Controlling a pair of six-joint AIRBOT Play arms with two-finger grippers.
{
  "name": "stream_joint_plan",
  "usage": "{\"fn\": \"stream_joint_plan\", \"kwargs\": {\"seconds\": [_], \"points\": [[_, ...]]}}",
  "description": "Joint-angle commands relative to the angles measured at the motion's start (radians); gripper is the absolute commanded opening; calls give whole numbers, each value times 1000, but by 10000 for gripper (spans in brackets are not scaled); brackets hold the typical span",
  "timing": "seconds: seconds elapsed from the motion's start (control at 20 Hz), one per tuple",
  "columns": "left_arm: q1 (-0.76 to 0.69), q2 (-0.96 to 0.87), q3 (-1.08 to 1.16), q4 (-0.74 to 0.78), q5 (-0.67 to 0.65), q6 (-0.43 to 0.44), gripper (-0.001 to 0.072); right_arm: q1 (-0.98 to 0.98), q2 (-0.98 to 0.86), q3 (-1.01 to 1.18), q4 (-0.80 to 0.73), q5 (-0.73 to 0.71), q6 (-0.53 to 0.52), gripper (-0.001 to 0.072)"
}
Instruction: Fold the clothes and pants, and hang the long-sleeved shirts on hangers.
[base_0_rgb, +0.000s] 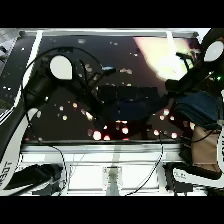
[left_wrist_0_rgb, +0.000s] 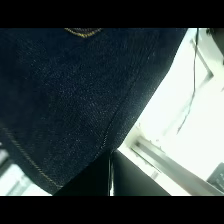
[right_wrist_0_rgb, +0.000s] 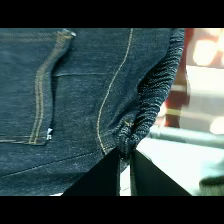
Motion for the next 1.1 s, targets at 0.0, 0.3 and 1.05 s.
{"fn": "stream_joint_plan", "kwargs": {"seconds": [0.0,0.3,1.05], "points": [[-54,67,-60,-6,-11,-97,0,1,65,-151,-15,17,-3,27],[-119,163,-60,-2,-10,-192,1,1,154,-180,-13,43,-5,27],[6,-112,-60,565,432,-146,1,1,-44,-179,26,-450,42,26]]}}
